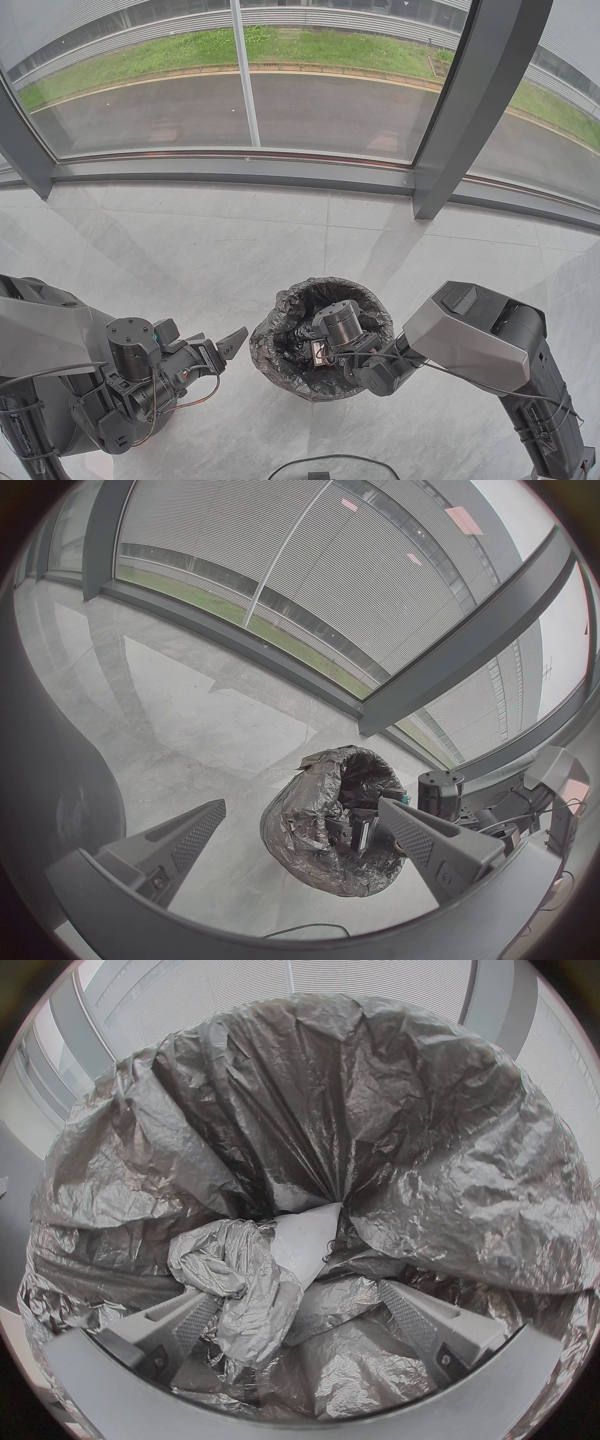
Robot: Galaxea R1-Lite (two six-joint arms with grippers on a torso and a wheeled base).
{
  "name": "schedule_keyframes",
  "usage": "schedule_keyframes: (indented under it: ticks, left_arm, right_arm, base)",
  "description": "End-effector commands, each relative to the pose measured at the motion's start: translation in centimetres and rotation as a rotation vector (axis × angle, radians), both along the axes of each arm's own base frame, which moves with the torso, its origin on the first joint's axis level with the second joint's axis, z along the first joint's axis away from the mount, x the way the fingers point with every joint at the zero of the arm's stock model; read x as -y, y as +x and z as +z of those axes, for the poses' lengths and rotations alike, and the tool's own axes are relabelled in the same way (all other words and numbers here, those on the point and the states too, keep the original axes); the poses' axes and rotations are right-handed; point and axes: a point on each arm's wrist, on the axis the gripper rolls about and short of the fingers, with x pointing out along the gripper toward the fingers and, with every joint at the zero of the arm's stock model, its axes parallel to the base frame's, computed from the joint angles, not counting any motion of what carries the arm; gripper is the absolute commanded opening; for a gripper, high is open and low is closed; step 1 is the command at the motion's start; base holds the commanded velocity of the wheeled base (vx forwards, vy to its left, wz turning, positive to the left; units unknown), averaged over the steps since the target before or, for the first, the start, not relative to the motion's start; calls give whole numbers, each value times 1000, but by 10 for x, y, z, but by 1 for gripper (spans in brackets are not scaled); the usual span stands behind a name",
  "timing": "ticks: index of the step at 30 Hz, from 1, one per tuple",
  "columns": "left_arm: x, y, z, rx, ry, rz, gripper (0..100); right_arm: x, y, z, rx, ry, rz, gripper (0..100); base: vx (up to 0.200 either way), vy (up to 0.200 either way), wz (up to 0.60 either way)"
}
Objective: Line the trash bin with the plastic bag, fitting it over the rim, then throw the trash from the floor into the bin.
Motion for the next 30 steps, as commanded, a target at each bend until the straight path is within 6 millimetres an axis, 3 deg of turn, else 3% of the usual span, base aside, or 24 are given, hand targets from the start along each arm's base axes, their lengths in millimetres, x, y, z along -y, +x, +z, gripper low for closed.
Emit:
schedule_keyframes:
  ticks: [1, 5, 13, 26, 30]
  left_arm:
    - [0, 0, 0, -1, 1, 1, 100]
    - [1, -3, 2, 3, -1, 1, 100]
    - [3, -4, 3, 8, -1, -1, 100]
    - [3, -5, 2, 8, 17, -4, 100]
    - [1, -6, 4, 45, 87, -6, 100]
  right_arm:
    - [0, 1, 5, 14, 5, -11, 100]
    - [1, -1, 28, 59, 24, -38, 100]
    - [13, -29, 88, 101, 84, -32, 100]
    - [26, -67, 106, 73, 111, -22, 100]
    - [53, -78, 147, 127, 130, -43, 100]
  base:
    - [0, 0, 0]
    - [0, 0, 0]
    - [0, 0, 0]
    - [0, 0, 0]
    - [0, 0, 0]
